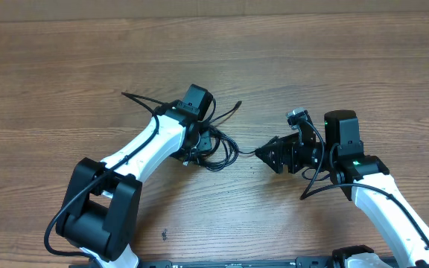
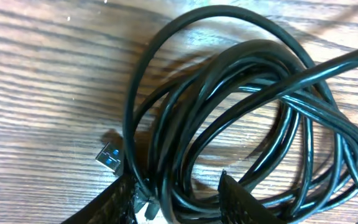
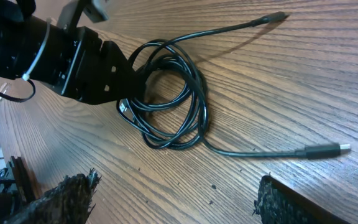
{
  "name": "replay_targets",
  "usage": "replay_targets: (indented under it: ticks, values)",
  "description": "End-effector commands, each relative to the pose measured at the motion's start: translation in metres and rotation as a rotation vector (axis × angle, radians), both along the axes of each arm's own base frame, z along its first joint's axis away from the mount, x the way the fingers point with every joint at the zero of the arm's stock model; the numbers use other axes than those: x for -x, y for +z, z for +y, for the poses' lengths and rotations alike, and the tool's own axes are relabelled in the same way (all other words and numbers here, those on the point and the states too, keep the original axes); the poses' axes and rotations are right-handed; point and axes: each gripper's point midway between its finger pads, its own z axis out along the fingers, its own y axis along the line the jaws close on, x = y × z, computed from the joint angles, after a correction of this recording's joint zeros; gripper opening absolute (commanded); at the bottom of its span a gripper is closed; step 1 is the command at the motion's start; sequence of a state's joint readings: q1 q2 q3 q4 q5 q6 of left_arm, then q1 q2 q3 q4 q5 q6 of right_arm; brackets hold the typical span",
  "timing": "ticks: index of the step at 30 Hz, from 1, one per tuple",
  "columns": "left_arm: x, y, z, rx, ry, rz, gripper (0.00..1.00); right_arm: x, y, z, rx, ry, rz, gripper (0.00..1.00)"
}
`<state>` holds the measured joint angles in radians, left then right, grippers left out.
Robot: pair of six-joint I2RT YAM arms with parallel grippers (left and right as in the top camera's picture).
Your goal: Untangle cables
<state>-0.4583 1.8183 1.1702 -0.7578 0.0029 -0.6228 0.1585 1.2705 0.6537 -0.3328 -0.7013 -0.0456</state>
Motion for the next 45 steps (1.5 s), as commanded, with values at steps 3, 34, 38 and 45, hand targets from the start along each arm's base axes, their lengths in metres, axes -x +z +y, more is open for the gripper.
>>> replay_targets:
  ticks: [3, 34, 38, 45]
  values:
    - [0.009, -0.012, 0.004, -0.023, 0.034, 0.029, 0.43, -0.006, 0.014, 0.002, -0.002, 0.004, -0.051, 0.84]
    - [-0.003, 0.02, -0.044, 0.121, -0.715, -0.112, 0.04, -0.002, 0.019, 0.008, -0.035, 0.044, -0.06, 0.84]
    - [-0.001, 0.043, -0.061, 0.197, -0.881, -0.161, 0.04, 0.002, 0.022, 0.011, -0.048, 0.092, -0.086, 0.84]
    - [-0.011, 0.075, -0.067, 0.192, -0.934, -0.216, 0.04, 0.009, 0.028, 0.018, -0.082, 0.159, -0.116, 0.84]
